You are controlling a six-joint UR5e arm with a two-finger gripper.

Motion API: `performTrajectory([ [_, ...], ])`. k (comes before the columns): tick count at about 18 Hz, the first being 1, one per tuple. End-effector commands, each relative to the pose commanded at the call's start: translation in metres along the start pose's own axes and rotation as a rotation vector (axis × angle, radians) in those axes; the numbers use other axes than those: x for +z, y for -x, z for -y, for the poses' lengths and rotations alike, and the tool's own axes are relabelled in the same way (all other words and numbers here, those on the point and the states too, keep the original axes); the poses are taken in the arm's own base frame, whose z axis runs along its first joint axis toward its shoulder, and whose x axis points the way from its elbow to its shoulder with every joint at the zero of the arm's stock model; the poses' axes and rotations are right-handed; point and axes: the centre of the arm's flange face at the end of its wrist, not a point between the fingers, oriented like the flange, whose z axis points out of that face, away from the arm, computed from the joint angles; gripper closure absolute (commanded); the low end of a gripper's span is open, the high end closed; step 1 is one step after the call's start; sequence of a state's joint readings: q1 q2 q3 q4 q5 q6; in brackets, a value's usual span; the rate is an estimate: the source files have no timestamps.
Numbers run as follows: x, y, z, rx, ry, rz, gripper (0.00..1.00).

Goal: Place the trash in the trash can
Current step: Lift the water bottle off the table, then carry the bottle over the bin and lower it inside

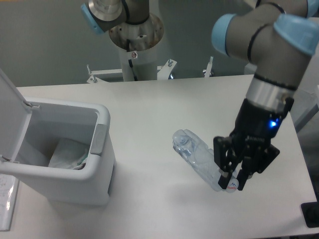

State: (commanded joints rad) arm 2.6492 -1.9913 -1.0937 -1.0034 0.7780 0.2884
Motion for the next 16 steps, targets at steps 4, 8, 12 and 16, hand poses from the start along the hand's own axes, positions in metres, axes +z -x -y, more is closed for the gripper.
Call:
performTrajectory([
  [4,-0.011,-0.024,0.008,0.026,-0.043,-0.081,0.91],
  [8,-0.035,-0.059,0.019,0.077,-0.099,-0.137,0.91],
  [12,-0.05,-0.099,0.025,0.117,-0.141,-0.216,0.91],
  [16,-0.031,-0.147,0.021,0.159,-0.117,-0.274,0.91],
])
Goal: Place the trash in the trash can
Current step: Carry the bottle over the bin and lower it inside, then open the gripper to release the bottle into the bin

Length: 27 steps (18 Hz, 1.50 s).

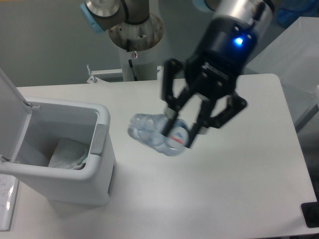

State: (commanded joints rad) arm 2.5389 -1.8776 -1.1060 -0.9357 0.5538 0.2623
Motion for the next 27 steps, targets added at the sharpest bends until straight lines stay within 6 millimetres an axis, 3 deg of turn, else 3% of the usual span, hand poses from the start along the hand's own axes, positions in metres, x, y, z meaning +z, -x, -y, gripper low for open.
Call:
performTrajectory([
  [5,0.022,-0.04,-0.014,0.015,0.03,-0.05,0.91],
  [9,0.047,-0.06,-0.029,0.029,0.059,-0.08,0.91],
  [12,0.083,-0.066,-0.052,0.041,0.116,-0.061,0.91],
  [15,0.115,-0.056,-0.081,0.063,0.146,-0.044,0.91],
  [20,0.13,-0.051,-0.092,0.06,0.159,-0.054,0.87],
  [21,0.132,-0.051,-0.094,0.057,0.163,-0.055,0.73],
  [22,0.133,-0.051,-0.097,0.056,0.167,-0.058,0.5],
  [23,0.134,-0.051,-0.101,0.064,0.171,-0.06,0.19],
  [24,0.135,-0.05,-0.108,0.072,0.18,-0.063,0.0],
  [27,0.132,-0.055,-0.125,0.095,0.199,-0.072,0.0],
])
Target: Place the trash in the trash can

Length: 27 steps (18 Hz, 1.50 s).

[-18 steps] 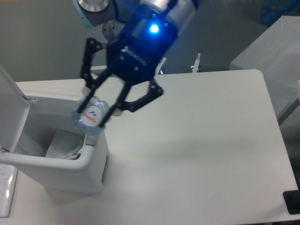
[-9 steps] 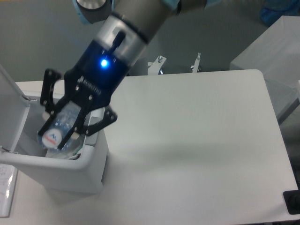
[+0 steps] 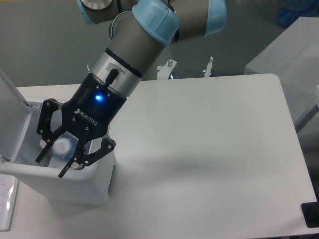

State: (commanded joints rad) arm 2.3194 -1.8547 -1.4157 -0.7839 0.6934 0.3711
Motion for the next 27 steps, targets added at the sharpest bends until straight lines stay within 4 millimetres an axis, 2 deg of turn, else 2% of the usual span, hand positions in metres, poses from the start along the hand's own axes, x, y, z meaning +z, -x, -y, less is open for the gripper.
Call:
performTrajectory([
  [2,-0.001,0.0,-0.004,0.006,0.003,0.001,0.0],
  [4,-0.017,0.023,-0.003,-0.012,-0.012,0.034,0.0],
  [9,-0.086,0.136,-0.036,-0.154,-0.05,0.169,0.0],
  [13,-0.12,0.197,-0.068,-0.239,-0.025,0.295,0.0],
  [15,-0.13,0.216,-0.074,-0.252,0.013,0.386,0.0],
  [19,-0.145,0.26,-0.101,-0.233,0.108,0.487,0.0],
  [21,-0.166,0.283,-0.115,-0.217,0.193,0.556,0.0],
  [22,-0.174,0.29,-0.121,-0.217,0.246,0.577,0.0],
  [25,-0.174,0.301,-0.144,-0.21,0.464,0.571,0.0],
  [27,-0.181,0.305,-0.138,-0.173,0.543,0.583,0.0],
])
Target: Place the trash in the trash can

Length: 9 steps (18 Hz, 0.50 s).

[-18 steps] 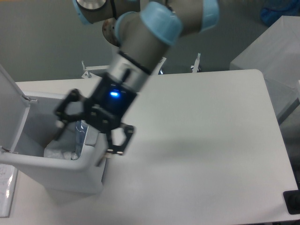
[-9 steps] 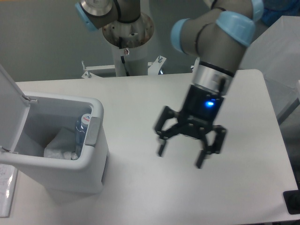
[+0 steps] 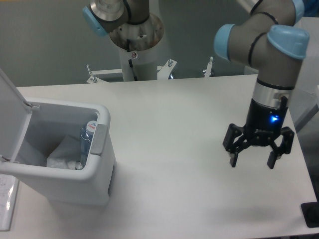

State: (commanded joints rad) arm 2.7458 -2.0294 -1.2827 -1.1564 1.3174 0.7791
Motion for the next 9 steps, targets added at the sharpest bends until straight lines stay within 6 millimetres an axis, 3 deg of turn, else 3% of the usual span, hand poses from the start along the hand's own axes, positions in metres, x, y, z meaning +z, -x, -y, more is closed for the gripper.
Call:
performTrajectory([
  [5,-0.003,0.011,-0.014,0.175,0.213,0.058,0.0],
  [9,-0.002,0.008,-0.016,0.296,0.247,0.024,0.0],
])
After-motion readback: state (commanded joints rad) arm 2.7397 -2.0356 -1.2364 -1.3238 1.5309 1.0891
